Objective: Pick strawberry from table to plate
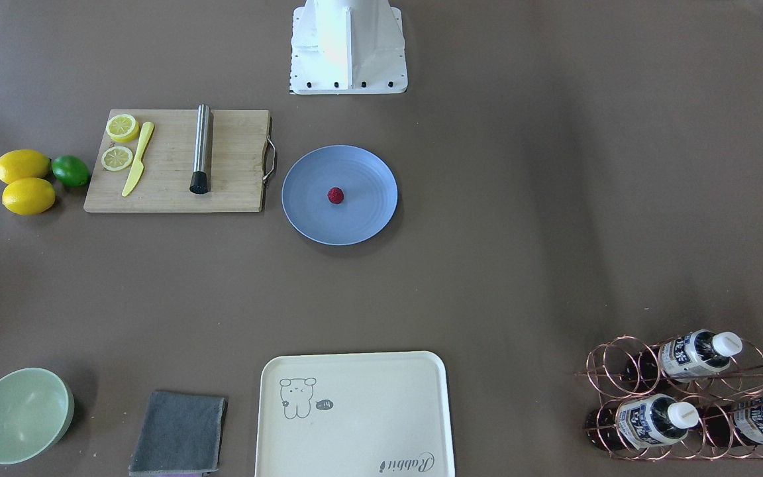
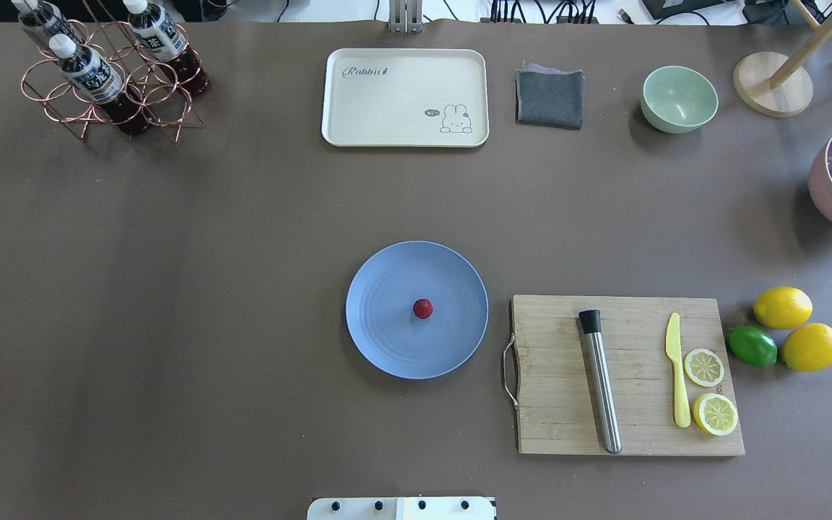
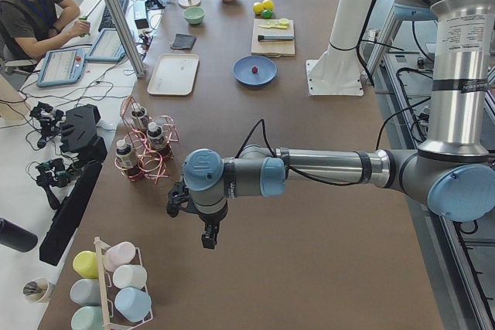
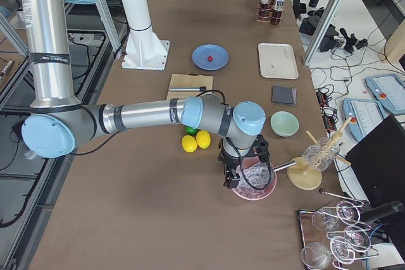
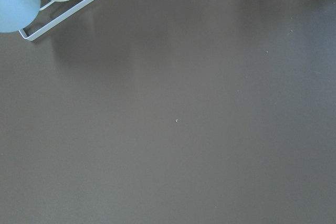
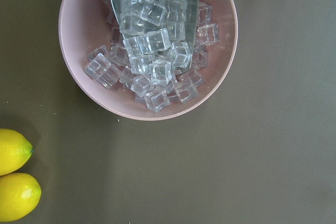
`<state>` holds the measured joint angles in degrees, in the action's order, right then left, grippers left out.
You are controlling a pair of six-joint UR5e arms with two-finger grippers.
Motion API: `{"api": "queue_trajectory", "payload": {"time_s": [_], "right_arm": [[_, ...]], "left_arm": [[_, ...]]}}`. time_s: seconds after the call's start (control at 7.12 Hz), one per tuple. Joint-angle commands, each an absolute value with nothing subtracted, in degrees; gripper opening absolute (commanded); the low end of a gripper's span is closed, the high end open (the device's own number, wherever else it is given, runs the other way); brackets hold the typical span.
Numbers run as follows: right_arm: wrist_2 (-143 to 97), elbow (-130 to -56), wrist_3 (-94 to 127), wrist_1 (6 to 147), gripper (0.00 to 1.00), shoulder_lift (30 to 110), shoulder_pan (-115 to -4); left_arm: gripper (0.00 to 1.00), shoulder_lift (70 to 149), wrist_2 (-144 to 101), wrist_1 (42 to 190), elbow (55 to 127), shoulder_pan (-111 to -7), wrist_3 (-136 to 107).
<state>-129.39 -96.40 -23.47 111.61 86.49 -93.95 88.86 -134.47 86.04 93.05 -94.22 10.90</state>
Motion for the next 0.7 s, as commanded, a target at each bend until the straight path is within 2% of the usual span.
{"api": "queue_trajectory", "payload": {"time_s": [0.0,0.56], "right_arm": [[-129.5,-96.4,-23.5,111.6,1.0,86.4,-94.0],[-129.7,-97.2,-23.1,111.8,1.0,86.4,-94.0]], "left_arm": [[0.98,88.9,-134.5,86.0,93.0,-94.2,10.9],[0.98,88.9,-134.4,86.0,93.2,-94.1,10.7]]}}
